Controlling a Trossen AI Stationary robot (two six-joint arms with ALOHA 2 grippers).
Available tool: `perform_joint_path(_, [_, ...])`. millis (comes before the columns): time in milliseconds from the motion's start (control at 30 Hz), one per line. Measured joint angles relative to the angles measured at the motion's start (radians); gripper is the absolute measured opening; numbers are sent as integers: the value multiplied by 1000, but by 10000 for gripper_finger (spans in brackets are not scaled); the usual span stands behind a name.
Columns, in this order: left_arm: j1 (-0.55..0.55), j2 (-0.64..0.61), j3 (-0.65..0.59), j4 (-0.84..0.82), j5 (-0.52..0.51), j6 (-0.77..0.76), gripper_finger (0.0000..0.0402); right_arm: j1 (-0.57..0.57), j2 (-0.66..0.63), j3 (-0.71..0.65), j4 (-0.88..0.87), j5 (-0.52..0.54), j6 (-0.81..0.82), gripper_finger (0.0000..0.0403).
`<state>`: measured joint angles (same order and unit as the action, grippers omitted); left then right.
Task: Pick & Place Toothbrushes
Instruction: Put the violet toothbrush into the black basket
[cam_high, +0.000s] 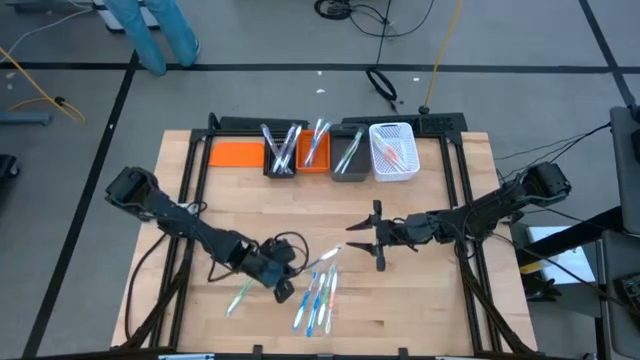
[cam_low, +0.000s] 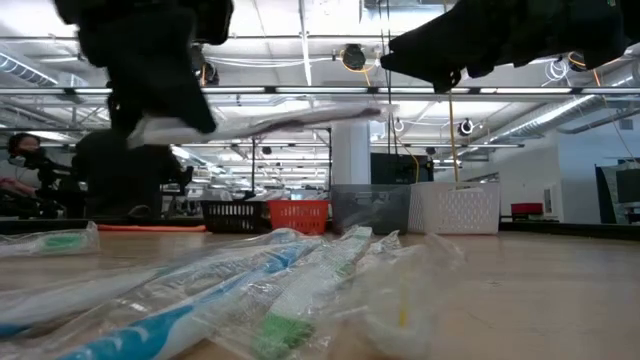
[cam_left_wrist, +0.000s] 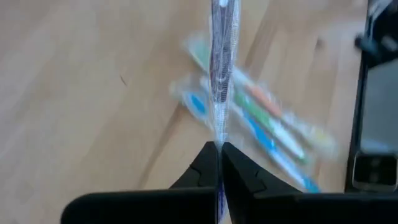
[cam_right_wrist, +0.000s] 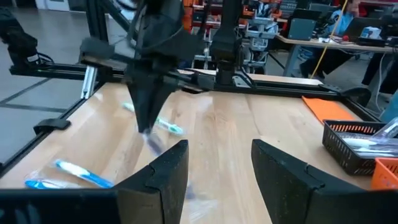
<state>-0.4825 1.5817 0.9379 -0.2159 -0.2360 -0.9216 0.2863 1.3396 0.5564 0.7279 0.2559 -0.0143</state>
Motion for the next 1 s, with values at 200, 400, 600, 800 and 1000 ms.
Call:
perform_joint_path(200, [84, -6, 42, 30, 7, 73, 1, 5, 18, 0, 1, 3, -73, 169])
perform_joint_path(400, [177, 0, 99, 25, 99, 133, 0, 27, 35, 0, -21, 33, -214, 169])
perform_joint_path(600, [219, 0, 123, 37, 195, 158, 0, 56, 50, 0, -32, 183, -336, 169])
perform_joint_path(800, [228, 0, 128, 54, 230, 154, 0, 57, 49, 0, -38, 214, -366, 169])
perform_joint_path(1000, [236, 0, 128, 116, 256, 161, 0, 56, 48, 1, -66, 213, -372, 169])
